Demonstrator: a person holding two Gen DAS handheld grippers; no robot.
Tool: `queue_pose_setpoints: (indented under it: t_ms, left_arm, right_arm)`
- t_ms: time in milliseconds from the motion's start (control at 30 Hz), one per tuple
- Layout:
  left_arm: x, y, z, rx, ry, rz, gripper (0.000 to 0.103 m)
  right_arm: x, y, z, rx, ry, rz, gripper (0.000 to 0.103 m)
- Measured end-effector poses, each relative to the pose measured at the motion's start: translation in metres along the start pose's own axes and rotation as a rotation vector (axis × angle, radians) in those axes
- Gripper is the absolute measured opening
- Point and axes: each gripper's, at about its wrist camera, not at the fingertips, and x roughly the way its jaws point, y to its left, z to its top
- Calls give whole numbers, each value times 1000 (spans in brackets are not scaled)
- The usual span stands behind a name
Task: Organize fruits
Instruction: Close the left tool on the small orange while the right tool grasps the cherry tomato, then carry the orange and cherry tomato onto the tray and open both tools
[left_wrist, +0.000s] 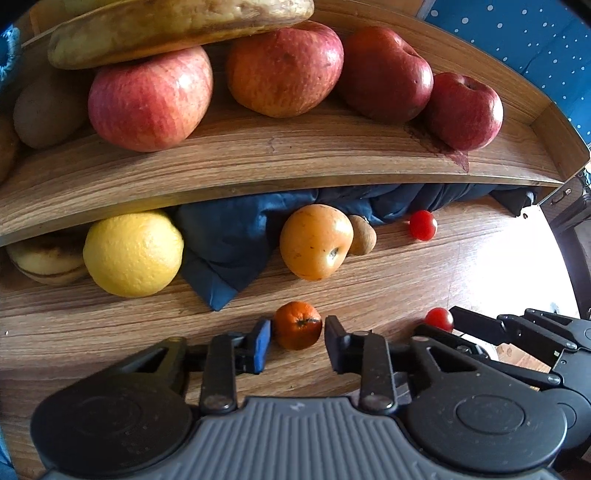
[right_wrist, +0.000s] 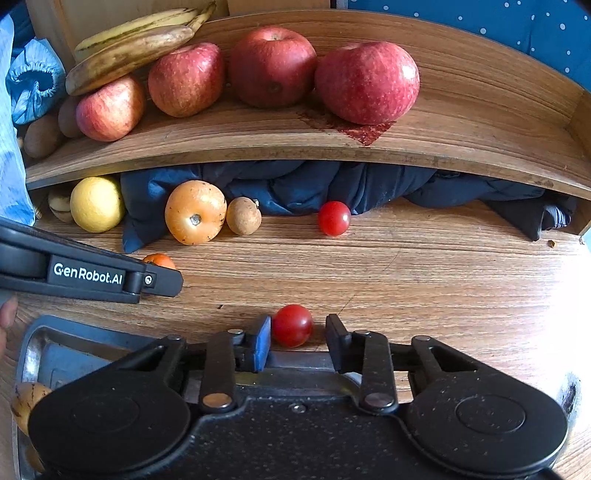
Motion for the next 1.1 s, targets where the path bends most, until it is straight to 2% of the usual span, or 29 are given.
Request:
queue_pose_setpoints:
  t_ms: [33,600,1100]
  left_arm:
    - [-1,0,0,2,0,-2,32]
    - [-26,-4,-11,17,-33,-14,31]
    - [-49,-8,-41,21,-48,-24,31]
  right_arm:
    - [0,0,0,-2,-1,1,25]
    - [-23,12,4,-54,-51,25,25]
    - [-53,33,-13,-108,-89,73,25]
